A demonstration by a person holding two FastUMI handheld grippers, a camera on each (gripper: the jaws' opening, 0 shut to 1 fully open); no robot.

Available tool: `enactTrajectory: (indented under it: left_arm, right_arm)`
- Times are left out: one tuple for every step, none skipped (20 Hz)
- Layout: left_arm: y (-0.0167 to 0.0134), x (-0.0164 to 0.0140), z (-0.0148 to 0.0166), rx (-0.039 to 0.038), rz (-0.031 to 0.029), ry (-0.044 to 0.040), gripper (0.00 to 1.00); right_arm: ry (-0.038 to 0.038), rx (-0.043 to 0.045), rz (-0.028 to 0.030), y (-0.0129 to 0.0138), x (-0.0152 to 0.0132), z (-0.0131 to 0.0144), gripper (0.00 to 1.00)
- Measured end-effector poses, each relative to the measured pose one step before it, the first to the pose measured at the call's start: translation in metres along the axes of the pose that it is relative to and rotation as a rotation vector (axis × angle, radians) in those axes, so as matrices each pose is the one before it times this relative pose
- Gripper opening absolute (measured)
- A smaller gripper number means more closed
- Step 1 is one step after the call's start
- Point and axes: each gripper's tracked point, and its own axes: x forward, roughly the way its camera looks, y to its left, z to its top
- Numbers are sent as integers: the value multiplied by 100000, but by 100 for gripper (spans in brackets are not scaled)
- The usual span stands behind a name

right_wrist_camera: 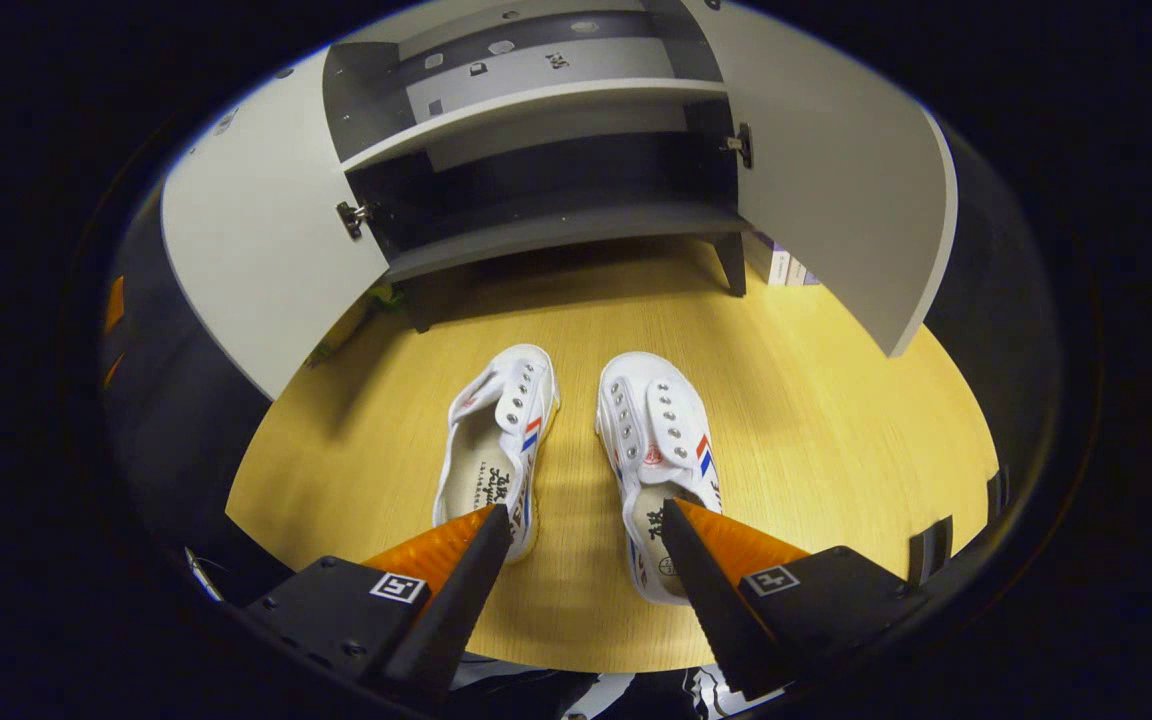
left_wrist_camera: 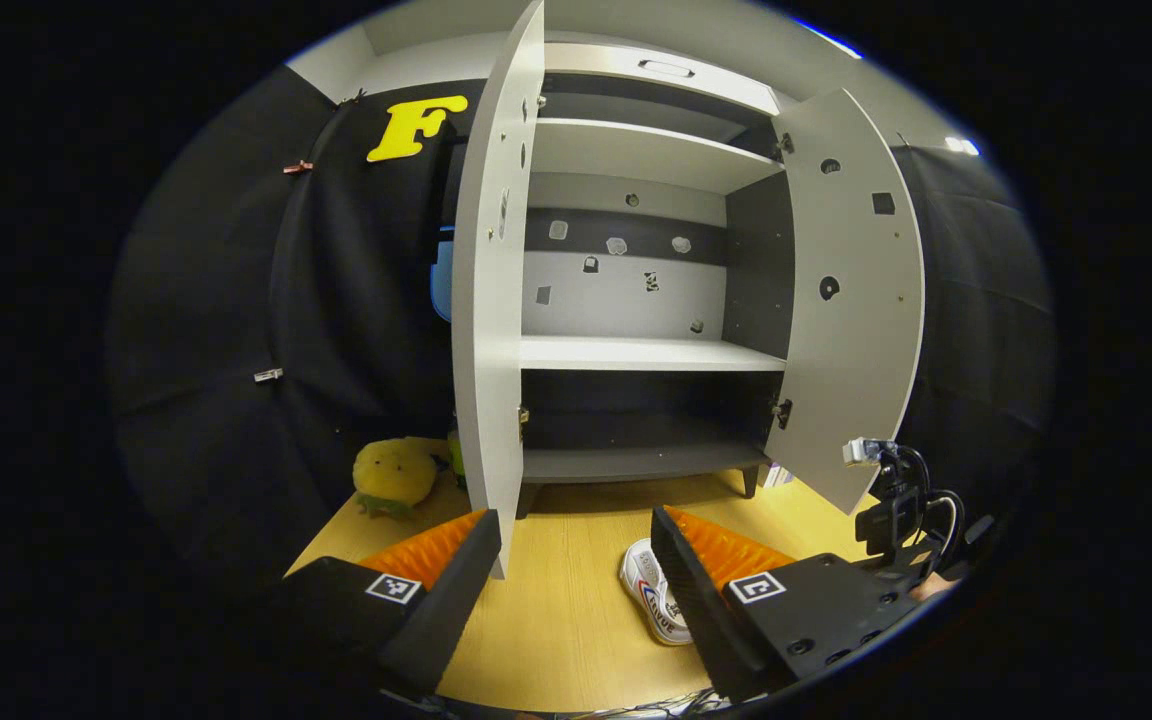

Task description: Grab one shoe with the right hand and put it into the shoe cabinet, grab the other shoe with the left hand and put it into the shoe cabinet; then close the right door with the right hand and the left door with the left hand.

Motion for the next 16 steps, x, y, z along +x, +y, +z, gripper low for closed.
enactTrajectory:
  left_arm:
    - [196,7,-129,58,-202,172,95]
    - [258,4,18,145,28,-100,95]
    - [227,8,-4,125,157,-229,95]
    - [222,12,28,5,285,-95,95]
    - [122,-50,-94,-222,56,-67,95]
    - [88,-82,12,-326,41,-152,95]
    - [181,46,-165,-321,294,0,95]
    - [127,25,-146,-394,156,441,95]
    - [65,-13,-277,-445,147,932,95]
    - [71,-33,-85,-503,42,557,95]
    - [-73,-73,-56,-389,-318,182,95]
    - [16,-75,-30,92,-325,112,95]
    - [-55,-55,-136,525,-396,217,95]
    - [-8,-49,-78,759,-335,202,95]
    - [-34,47,-63,766,-206,-30,95]
    - [-67,0,0,475,-235,-217,95]
  right_arm:
    - [1618,122,-2169,-541,792,-627,99]
    - [1330,-156,-1018,-257,659,-409,99]
    - [134,-426,-695,-56,712,-201,99]
    - [-1344,-1326,-1449,-180,676,173,99]
    - [-1620,-1916,-1518,-256,618,223,99]
    - [-934,-1775,-1538,-55,674,48,96]
    - [70,-999,-919,220,703,-170,93]
    - [90,51,60,315,608,-88,93]
    - [-460,214,-1297,-138,634,132,93]
    - [-1411,596,-1785,-146,438,366,93]
    - [-1583,1762,-878,85,606,482,90]
    - [-311,2038,-649,55,335,316,87]
    - [-193,1083,-1006,-168,320,333,79]
    - [-649,179,-709,-288,470,670,77]
    - [-146,-1003,-1916,-551,262,471,76]
    - [441,-901,-1547,-440,502,6,69]
